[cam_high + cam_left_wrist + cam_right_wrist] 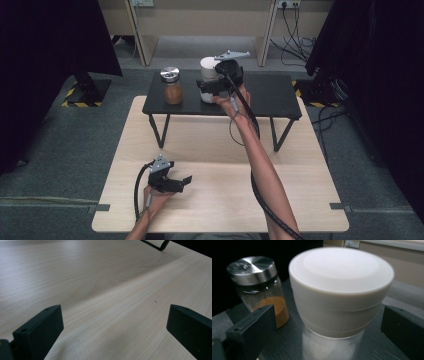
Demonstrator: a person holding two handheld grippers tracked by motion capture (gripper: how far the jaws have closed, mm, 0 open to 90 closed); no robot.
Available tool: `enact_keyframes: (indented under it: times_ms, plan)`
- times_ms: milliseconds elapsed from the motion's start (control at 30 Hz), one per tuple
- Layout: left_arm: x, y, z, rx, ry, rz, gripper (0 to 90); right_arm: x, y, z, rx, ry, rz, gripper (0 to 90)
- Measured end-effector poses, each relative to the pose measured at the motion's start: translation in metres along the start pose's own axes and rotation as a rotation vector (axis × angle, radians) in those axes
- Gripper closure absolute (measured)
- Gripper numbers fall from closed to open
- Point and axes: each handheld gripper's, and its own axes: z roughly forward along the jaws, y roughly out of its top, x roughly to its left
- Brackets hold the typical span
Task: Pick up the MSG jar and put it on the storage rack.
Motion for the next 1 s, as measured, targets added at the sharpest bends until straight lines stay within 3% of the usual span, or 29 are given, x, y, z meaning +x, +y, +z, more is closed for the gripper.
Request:
enact_keyframes:
  times_ms: [200,567,1000]
  plan:
    - [0.000,0.000,0.000,-0.001,0.000,0.000,0.1,-0.002,0.000,-0.005,-0.007,0.027,-0.007,0.3]
    - [0.000,0.000,0.000,0.001,0.001,0.001,0.1,-0.003,-0.007,-0.010,0.001,0.030,-0.001,0.3]
    - [0.000,0.000,0.000,-0.002,0.000,0.000,0.1,-0.001,-0.033,-0.045,-0.011,0.070,-0.006,0.3]
